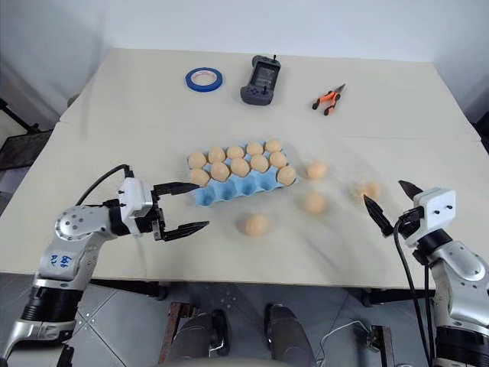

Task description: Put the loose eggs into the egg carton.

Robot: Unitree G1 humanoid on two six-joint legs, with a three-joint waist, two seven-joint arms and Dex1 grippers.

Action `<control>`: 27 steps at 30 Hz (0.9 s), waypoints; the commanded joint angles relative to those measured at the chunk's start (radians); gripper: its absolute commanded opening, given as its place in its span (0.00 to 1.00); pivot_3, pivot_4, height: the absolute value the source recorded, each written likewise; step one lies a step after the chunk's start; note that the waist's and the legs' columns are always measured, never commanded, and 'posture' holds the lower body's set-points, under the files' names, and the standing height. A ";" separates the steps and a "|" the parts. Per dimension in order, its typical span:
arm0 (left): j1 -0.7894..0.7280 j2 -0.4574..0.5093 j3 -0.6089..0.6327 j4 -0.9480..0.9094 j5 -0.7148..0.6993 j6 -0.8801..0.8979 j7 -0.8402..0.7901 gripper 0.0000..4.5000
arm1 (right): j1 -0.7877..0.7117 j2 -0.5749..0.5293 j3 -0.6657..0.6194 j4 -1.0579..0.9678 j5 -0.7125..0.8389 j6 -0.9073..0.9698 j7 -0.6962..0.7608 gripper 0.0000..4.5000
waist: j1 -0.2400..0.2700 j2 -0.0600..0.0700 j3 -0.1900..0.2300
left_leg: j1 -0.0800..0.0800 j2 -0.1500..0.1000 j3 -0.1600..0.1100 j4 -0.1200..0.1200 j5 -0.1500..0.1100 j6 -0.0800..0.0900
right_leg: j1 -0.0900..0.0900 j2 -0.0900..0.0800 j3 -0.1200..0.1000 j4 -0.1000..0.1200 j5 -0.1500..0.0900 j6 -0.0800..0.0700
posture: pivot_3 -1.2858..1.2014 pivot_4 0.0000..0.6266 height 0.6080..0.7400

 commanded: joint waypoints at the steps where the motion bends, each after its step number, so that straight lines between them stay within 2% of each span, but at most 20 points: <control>1: -0.014 -0.006 -0.003 0.000 -0.010 -0.009 -0.014 0.98 | -0.036 -0.010 0.007 -0.005 -0.015 0.039 -0.034 1.00 | -0.005 0.000 0.000 | 0.000 0.000 0.000 0.000 0.000 0.000 | 0.000 0.000 0.000 0.001 0.000 0.000 | 0.52 0.24 1.00; 5: -0.027 -0.027 -0.012 0.006 -0.007 -0.008 -0.009 0.98 | -0.185 -0.017 0.085 0.075 -0.061 0.136 -0.068 1.00 | -0.023 0.000 0.000 | 0.001 0.000 -0.001 0.003 0.002 0.000 | 0.000 0.001 0.000 0.004 0.000 0.000 | 0.52 0.24 1.00; 9: -0.019 -0.035 -0.008 -0.001 -0.005 -0.008 0.005 0.98 | -0.301 -0.013 0.131 0.168 -0.077 0.204 -0.068 1.00 | -0.019 0.001 0.000 | 0.001 0.000 -0.001 0.004 0.004 0.002 | 0.000 0.000 0.000 0.004 0.000 -0.001 | 0.52 0.24 1.00; 15: 0.006 -0.031 0.011 -0.019 -0.005 -0.015 0.029 0.98 | -0.371 -0.012 0.158 0.258 -0.120 0.229 -0.092 1.00 | -0.011 0.001 0.000 | -0.001 -0.001 -0.002 0.004 0.003 0.003 | 0.000 -0.001 -0.001 0.003 0.000 0.000 | 0.52 0.24 1.00; 21: 0.019 -0.029 0.027 -0.028 -0.005 -0.014 0.049 0.98 | -0.362 -0.021 0.148 0.264 -0.127 0.245 -0.107 1.00 | -0.014 0.001 0.000 | -0.001 -0.001 -0.002 0.003 0.003 0.003 | 0.000 -0.001 -0.001 0.003 0.001 0.002 | 0.52 0.24 1.00; 25: 0.017 -0.027 0.032 -0.028 -0.004 -0.011 0.058 1.00 | -0.330 -0.017 0.142 0.230 -0.111 0.252 -0.093 0.70 | -0.015 0.001 0.000 | -0.001 -0.001 -0.002 0.004 0.003 0.003 | 0.000 -0.001 -0.001 0.003 0.001 0.002 | 0.52 0.24 1.00; 26: 0.015 -0.026 0.033 -0.026 -0.004 -0.010 0.059 1.00 | -0.327 -0.013 0.143 0.223 -0.110 0.254 -0.094 0.66 | -0.015 0.001 0.000 | -0.001 -0.001 -0.002 0.004 0.003 0.003 | 0.000 -0.001 -0.001 0.003 0.001 0.002 | 0.52 0.24 1.00; 27: 0.013 -0.024 0.034 -0.025 -0.004 -0.010 0.060 1.00 | -0.324 -0.011 0.144 0.218 -0.111 0.255 -0.097 0.55 | -0.016 0.001 0.000 | -0.001 -0.001 -0.002 0.004 0.003 0.003 | 0.000 -0.001 -0.001 0.003 0.001 0.002 | 0.52 0.24 1.00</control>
